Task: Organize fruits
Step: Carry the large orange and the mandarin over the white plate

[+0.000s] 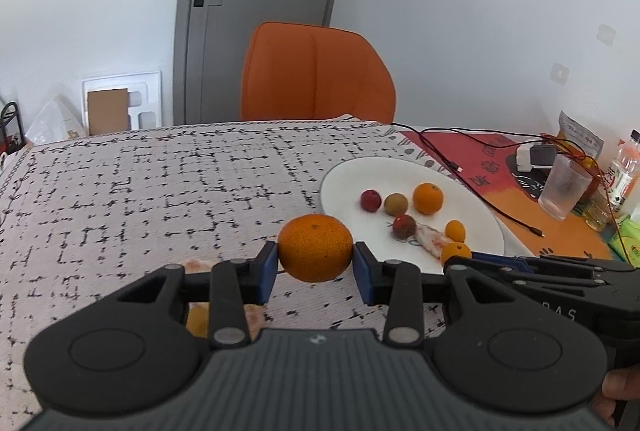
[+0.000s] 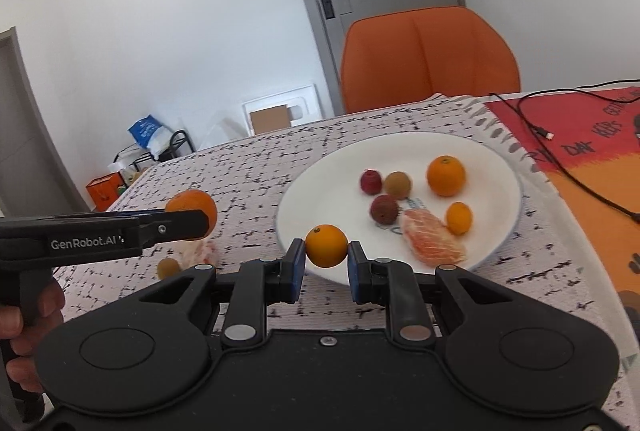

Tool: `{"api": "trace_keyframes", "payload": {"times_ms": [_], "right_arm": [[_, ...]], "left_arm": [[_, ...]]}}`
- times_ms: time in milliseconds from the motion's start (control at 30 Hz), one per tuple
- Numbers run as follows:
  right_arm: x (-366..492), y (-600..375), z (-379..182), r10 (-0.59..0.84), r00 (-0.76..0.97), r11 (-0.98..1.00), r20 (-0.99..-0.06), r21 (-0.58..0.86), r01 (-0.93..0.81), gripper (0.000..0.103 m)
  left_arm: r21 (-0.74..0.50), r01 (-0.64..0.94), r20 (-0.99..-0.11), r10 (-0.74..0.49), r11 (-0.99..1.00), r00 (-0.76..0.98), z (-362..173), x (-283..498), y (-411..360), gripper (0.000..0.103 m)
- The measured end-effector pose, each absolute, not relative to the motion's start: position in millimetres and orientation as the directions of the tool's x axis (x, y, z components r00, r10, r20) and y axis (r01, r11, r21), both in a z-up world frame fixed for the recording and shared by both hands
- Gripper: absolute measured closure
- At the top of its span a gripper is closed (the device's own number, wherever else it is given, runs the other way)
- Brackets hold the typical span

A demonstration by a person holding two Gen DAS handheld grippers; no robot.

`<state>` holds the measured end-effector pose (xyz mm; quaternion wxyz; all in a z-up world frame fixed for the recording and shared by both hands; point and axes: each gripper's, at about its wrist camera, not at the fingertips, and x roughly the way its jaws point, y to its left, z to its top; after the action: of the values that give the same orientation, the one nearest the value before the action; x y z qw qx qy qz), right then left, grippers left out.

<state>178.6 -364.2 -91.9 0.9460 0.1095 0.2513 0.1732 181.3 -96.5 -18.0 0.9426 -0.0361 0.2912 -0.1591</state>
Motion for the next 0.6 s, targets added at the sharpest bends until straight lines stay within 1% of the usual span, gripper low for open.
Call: {"api": "trace_keyframes", "payload": {"times_ms": [100, 200, 333, 600], "right_arm": [[179, -371, -92, 0.349, 0.826, 0.930, -0.442, 0.275, -0.246, 0.082], [179, -378, -93, 0.338, 0.832, 0.932, -0.440, 0.282, -0.229, 0.075], [176, -387, -92, 0.321, 0.841, 0.938, -0.436, 0.268, -0.219, 0.075], [175, -405, -96, 0.304, 0.847, 0.938, -0.437, 0.293, -0.186, 0.075]], "left_arm": [[-0.161, 0.296, -0.539, -0.335, 0.942, 0.773, -19, 185, -103, 0.064], [-0.156, 0.312, -0.544, -0.345, 0.937, 0.765, -20, 190, -112, 0.064], [-0.148, 0.330, -0.546, -0.355, 0.932, 0.759, -18, 194, -124, 0.064], [-0.121, 0.365, -0.555, -0.368, 0.923, 0.746, -19, 204, -147, 0.064]]}}
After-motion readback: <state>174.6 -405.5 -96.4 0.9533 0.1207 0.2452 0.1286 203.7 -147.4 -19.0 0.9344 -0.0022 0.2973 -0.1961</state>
